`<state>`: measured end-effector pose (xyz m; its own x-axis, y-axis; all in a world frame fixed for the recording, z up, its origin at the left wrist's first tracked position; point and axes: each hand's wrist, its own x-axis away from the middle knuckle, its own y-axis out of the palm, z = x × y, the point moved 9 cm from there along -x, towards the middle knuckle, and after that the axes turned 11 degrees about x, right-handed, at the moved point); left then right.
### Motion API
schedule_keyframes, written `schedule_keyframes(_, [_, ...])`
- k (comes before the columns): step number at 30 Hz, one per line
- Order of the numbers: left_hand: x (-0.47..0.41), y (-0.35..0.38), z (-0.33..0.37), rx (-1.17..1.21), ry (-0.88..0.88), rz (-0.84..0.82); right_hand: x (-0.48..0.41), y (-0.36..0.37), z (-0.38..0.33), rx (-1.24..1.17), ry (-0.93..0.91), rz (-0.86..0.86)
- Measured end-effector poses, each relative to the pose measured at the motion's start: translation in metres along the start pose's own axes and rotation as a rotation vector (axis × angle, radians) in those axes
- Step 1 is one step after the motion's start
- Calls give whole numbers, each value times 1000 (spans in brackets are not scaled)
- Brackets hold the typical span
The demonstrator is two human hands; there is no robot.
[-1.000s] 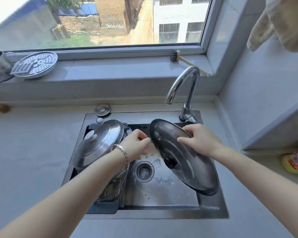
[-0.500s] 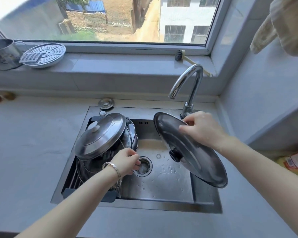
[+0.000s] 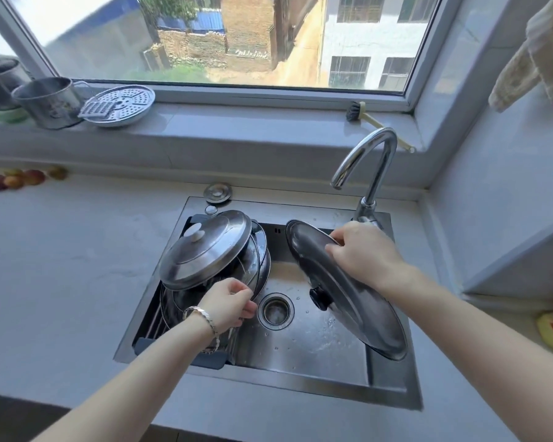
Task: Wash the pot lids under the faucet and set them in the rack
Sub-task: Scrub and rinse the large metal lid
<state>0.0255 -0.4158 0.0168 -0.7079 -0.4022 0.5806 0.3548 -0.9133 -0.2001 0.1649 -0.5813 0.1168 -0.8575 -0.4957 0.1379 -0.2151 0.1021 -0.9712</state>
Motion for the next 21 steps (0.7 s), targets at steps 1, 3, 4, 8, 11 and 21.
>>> schedule_keyframes(1, [2,-2,1,-2,7,-7,1,-6,-8,26,-23,20])
schedule_keyframes(3, [3,-10,3,21,30,-11,4,-28,-29,34,-78,97])
schedule_keyframes(4, [3,-17,4,41,45,1,7,-45,-41,11,-99,151])
schedule_keyframes(8, [-3,-59,14,169,100,79,20,-114,-81,-229,-160,310])
schedule_keyframes(11, [-11,-98,12,245,114,112,14,-138,-103,-476,-156,382])
schedule_keyframes(21, [-57,-199,-68,358,-230,95,-38,8,-144,-1077,304,289])
